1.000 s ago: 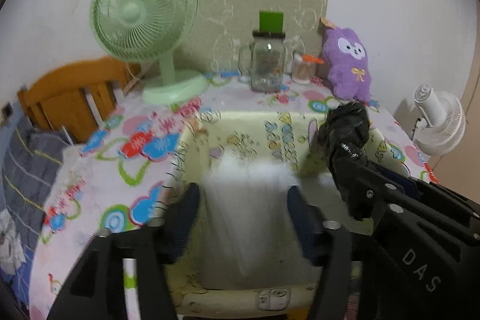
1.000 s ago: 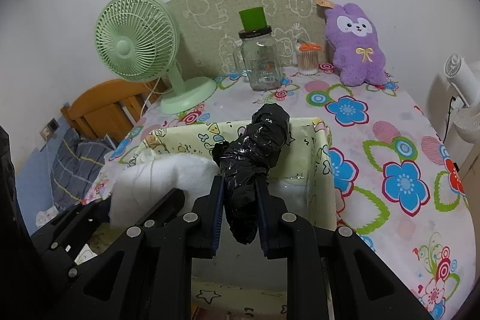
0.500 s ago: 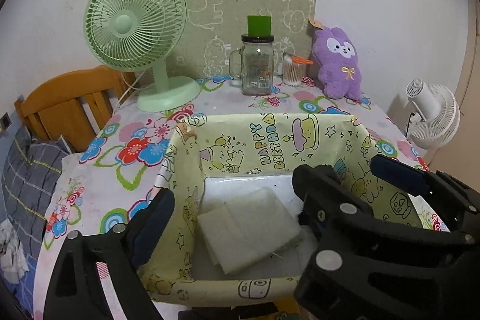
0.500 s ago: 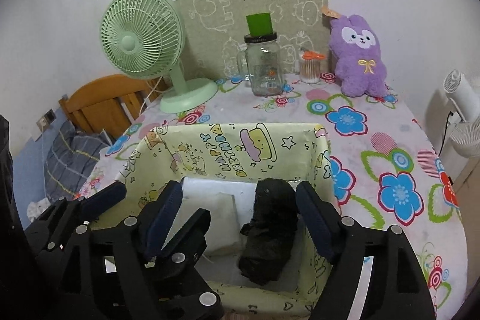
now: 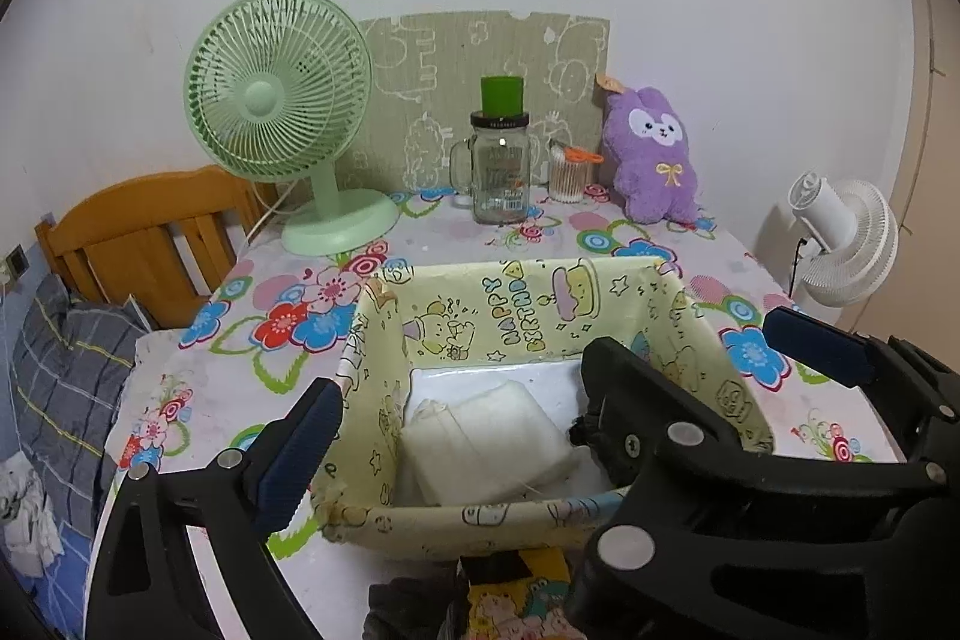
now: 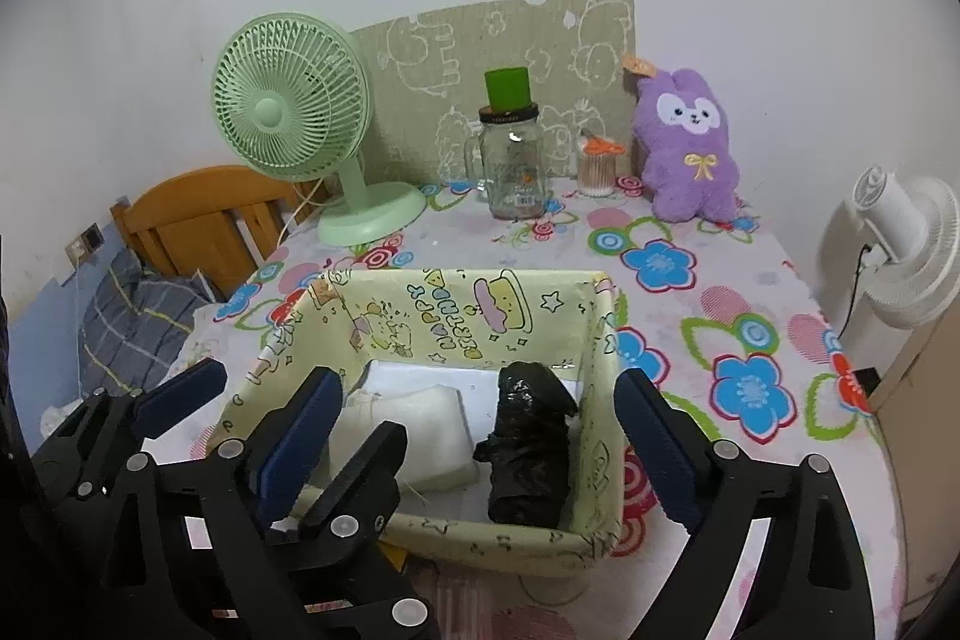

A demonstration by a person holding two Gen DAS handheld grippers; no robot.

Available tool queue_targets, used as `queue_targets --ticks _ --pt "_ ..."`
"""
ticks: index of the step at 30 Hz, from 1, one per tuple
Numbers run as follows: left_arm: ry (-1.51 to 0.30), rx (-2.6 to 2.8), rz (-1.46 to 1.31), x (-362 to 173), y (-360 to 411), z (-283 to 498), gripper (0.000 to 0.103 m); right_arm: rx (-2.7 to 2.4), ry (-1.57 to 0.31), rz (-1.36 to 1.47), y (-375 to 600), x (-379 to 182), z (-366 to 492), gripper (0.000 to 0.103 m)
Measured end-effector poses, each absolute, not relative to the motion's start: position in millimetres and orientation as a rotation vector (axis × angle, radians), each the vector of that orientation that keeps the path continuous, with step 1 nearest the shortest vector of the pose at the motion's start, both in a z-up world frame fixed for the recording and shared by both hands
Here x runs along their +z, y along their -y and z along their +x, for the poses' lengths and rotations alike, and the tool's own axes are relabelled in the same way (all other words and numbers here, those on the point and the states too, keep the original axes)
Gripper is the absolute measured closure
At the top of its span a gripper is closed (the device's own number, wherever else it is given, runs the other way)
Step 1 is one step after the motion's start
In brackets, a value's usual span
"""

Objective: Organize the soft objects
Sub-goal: 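Withdraw both open tools from the box back toward the remaining items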

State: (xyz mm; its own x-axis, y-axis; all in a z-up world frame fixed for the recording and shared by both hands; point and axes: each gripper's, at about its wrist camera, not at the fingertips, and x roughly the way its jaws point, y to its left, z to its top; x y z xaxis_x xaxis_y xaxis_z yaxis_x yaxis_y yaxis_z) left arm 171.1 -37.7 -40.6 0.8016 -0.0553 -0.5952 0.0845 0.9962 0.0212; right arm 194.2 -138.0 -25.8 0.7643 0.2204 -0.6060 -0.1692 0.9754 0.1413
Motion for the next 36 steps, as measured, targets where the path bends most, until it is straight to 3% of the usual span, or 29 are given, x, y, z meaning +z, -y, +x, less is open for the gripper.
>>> queue_targets --ticks 12,19,36 --pt "-0.578 -0.099 0.051 -19.5 38.7 140.6 0.005 0.206 -0.605 0.078 142.5 -0.6 160.0 0.000" --pt "-0.542 -0.110 0.059 -11.2 39.6 120.3 0.000 0.227 -0.580 0.086 143.2 9.2 141.8 0.000" --pt "-0.497 -0.142 0.047 -7.6 46.5 75.0 0.000 0.216 -0.545 0.066 147.3 16.6 92.8 0.000"
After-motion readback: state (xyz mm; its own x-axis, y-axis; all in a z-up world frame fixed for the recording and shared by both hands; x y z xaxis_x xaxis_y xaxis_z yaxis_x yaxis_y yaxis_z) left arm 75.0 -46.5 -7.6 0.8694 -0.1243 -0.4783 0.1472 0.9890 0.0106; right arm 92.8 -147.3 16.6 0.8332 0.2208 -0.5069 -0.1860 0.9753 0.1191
